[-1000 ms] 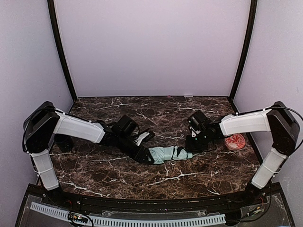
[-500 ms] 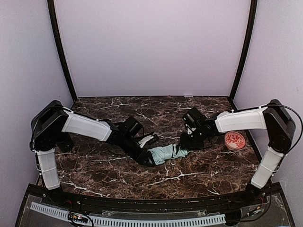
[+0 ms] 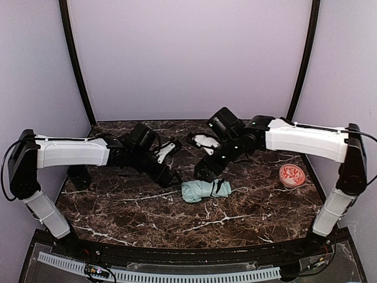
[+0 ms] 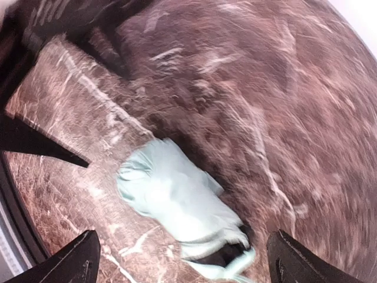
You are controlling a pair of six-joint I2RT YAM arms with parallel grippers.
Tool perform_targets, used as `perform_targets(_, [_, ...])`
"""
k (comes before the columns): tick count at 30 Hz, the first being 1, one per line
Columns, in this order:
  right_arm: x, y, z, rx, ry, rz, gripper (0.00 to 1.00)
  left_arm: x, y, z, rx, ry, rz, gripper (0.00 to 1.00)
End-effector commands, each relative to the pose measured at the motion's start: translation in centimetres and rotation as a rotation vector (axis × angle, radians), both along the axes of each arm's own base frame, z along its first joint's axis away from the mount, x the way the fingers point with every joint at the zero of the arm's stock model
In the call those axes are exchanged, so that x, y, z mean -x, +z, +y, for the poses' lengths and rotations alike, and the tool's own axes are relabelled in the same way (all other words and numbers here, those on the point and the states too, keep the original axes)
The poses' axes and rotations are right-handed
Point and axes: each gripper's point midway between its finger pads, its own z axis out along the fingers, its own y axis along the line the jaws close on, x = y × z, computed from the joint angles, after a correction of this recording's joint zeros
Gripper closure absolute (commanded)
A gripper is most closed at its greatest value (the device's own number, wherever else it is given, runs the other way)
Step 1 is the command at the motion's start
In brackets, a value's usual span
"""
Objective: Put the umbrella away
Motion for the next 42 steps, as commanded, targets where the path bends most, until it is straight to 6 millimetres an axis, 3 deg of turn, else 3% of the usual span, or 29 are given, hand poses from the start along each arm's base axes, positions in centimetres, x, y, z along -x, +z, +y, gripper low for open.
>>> perform_targets(1, [0.9,-3.5,3.6,0.175,0.360,-0.006,0.00,-1.8,0.9,3.7,-0.079,0.132,-0.045,0.14])
perform_targets(3, [0.4,-5.6,3.3,0.277,0.391,0.032,0.00,-2.4,0.8,4.9,-0.100,0.175,-0.033,0.14])
perform_targets(6, [1.2,-8.4,2.7,0.352,0.446,0.108,0.00,-2.6,0.5,6.2,-0.124,0.196,-0.007,0.14])
perform_targets(10, [1.5,-11.8,2.1,0.423,0.453,0.149,0.00,-2.1,0.8,6.5,-0.119,0.163,-0.016,0.14])
perform_targets(13, [1.1,-13.3,2.9,0.412,0.453,0.153,0.03,-1.9,1.4,6.7,-0.124,0.142,-0.031,0.14])
perform_targets(16, [-0.1,-13.0,4.2,0.352,0.391,0.124,0.15,-1.7,1.8,7.2,-0.139,0.134,-0.050,0.14])
perform_targets(20, [-3.1,-11.6,4.1,0.307,0.134,0.087,0.36,-1.4,2.1,7.6,-0.149,0.125,-0.062,0.14])
perform_targets(23, [-4.4,-10.6,2.9,0.258,-0.127,0.110,0.39,-1.2,2.1,7.9,-0.157,0.124,-0.069,0.14])
perform_targets(26, [-6.4,-9.6,0.8,0.126,-0.513,0.152,0.41,-1.4,2.1,8.3,-0.164,0.141,-0.085,0.14])
perform_targets(30, [-9.6,-7.0,0.3,-0.238,-0.859,0.197,0.32,-1.8,2.1,8.8,-0.178,0.188,-0.063,0.14])
perform_targets(33, [-11.0,-5.4,0.2,-0.423,-1.030,0.182,0.33,-2.3,1.8,9.5,-0.203,0.238,-0.051,0.14])
perform_targets(35, [-11.7,-5.9,-0.1,-0.412,-1.112,0.175,0.34,-2.5,1.7,9.9,-0.219,0.261,-0.041,0.14])
perform_targets(38, [-11.7,-7.7,0.7,-0.265,-1.095,0.165,0.34,-2.3,1.9,9.9,-0.214,0.264,-0.034,0.14])
perform_targets(42, [-10.6,-10.8,0.8,-0.089,-1.073,0.182,0.30,-2.2,2.5,9.9,-0.191,0.261,-0.047,0.14])
